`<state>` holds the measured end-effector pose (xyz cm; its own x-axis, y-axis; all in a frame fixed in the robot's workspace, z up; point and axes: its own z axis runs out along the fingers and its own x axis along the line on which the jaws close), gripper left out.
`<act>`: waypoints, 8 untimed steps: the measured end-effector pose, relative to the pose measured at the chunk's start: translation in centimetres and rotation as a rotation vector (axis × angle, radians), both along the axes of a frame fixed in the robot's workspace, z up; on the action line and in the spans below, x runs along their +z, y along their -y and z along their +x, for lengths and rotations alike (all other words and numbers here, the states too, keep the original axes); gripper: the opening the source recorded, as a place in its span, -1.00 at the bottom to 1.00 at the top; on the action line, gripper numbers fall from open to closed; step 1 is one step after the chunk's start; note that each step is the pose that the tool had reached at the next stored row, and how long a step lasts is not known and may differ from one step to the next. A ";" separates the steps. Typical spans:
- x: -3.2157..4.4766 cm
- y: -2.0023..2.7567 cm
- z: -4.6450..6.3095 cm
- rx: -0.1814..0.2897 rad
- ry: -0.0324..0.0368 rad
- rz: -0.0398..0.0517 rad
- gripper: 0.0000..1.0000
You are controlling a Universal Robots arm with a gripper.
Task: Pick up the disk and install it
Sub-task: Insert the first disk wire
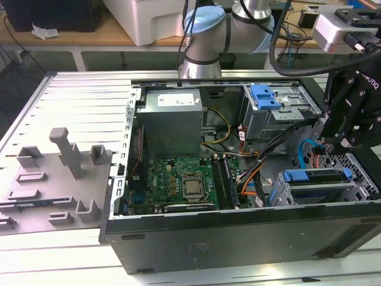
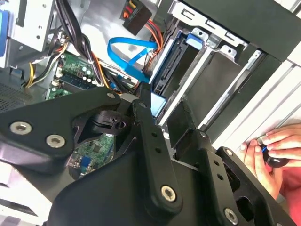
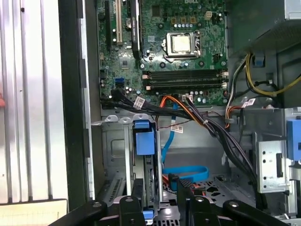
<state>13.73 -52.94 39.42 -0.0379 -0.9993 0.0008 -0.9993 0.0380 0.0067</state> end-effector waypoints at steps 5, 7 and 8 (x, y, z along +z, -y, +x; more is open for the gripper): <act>-0.10 -0.79 0.2 -0.002 0.0000 -0.0594 -0.17; -0.12 -1.24 0.3 -0.002 0.0000 -0.0793 -0.17; -0.13 -1.41 0.3 -0.002 0.0000 -0.0880 -0.17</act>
<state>14.02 -51.53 39.30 -0.0404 -0.9952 0.0886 -0.9992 0.0409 0.0032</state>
